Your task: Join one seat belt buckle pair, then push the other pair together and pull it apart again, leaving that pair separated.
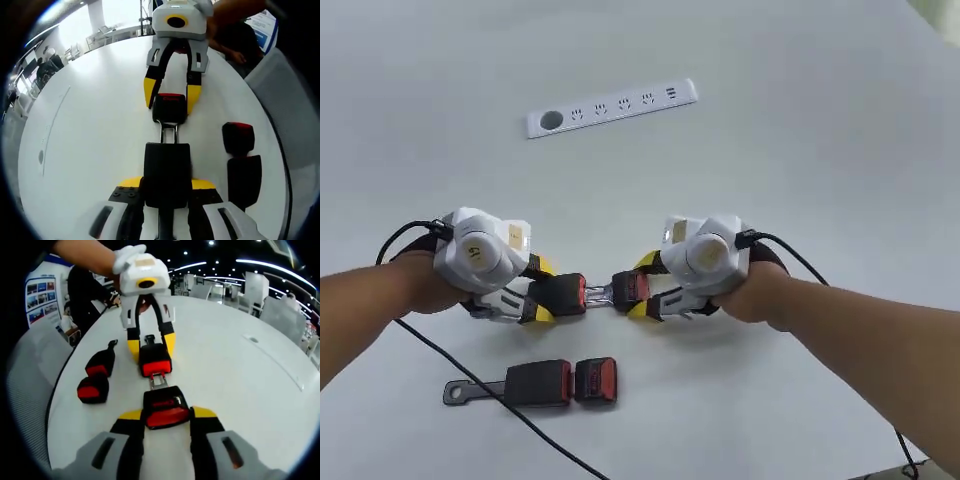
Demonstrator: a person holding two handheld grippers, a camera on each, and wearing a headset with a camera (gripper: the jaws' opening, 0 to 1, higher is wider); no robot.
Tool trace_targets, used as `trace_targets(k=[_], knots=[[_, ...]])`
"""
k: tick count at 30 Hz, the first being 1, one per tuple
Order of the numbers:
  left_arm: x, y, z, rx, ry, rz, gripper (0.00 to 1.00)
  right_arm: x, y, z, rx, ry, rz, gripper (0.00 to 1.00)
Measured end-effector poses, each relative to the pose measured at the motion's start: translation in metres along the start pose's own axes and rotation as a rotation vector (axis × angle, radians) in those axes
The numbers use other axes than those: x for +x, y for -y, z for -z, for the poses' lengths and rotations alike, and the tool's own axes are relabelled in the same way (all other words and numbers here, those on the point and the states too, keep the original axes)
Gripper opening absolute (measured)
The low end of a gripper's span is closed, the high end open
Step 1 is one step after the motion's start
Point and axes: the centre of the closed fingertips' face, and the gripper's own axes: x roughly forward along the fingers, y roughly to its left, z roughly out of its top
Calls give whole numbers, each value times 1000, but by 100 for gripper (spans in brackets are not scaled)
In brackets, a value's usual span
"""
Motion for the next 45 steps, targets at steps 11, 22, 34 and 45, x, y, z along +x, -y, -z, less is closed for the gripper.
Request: trace_targets(k=[11,22,34,45], knots=[[0,1,-1,-6,15,0,34,-25,3,21,22,7,30,35],[-1,1,0,-13,16,2,34,-45,7,42,30,-20,32,36],[-2,2,0,-20,18,1,34,-64,15,57,38,-18,52,36],[-3,2,1,-26,27,1,35,-70,17,63,40,-34,60,37]])
